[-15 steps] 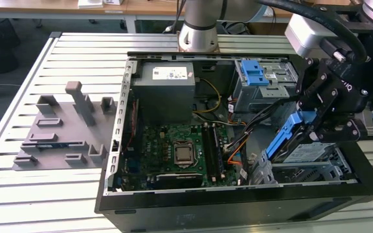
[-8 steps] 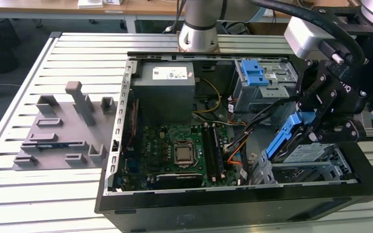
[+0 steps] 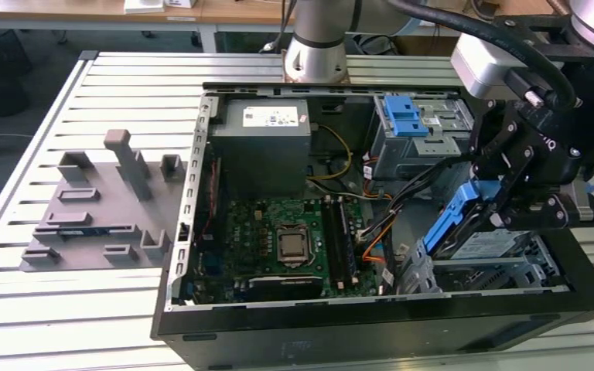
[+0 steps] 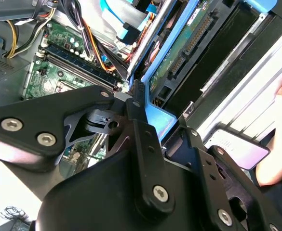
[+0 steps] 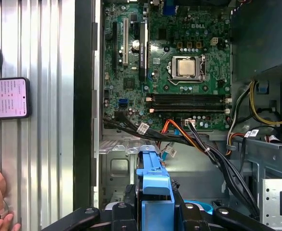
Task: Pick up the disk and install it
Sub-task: 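Insert the disk into the insertion slot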
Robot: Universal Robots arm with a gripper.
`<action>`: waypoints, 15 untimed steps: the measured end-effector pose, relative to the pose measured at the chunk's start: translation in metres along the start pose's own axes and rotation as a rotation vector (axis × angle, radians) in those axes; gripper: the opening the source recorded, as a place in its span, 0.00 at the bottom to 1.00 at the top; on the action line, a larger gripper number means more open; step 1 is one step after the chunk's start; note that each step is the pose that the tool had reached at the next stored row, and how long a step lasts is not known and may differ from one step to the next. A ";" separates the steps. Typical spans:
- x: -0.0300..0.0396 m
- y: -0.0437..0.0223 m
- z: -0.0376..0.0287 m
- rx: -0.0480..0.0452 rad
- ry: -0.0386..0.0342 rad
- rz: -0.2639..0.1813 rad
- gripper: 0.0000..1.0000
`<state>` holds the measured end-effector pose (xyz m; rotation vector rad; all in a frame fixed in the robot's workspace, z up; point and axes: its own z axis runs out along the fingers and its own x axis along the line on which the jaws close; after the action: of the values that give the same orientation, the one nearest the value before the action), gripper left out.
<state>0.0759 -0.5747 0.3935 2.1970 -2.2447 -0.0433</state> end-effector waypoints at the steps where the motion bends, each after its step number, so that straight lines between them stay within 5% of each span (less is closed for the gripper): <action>1: 0.0000 0.0000 0.0003 0.0000 0.0000 0.000 0.36; 15: 0.0001 -0.0001 0.0070 0.0000 0.0000 0.000 0.36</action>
<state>0.0759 -0.5747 0.3864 2.1970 -2.2447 -0.0433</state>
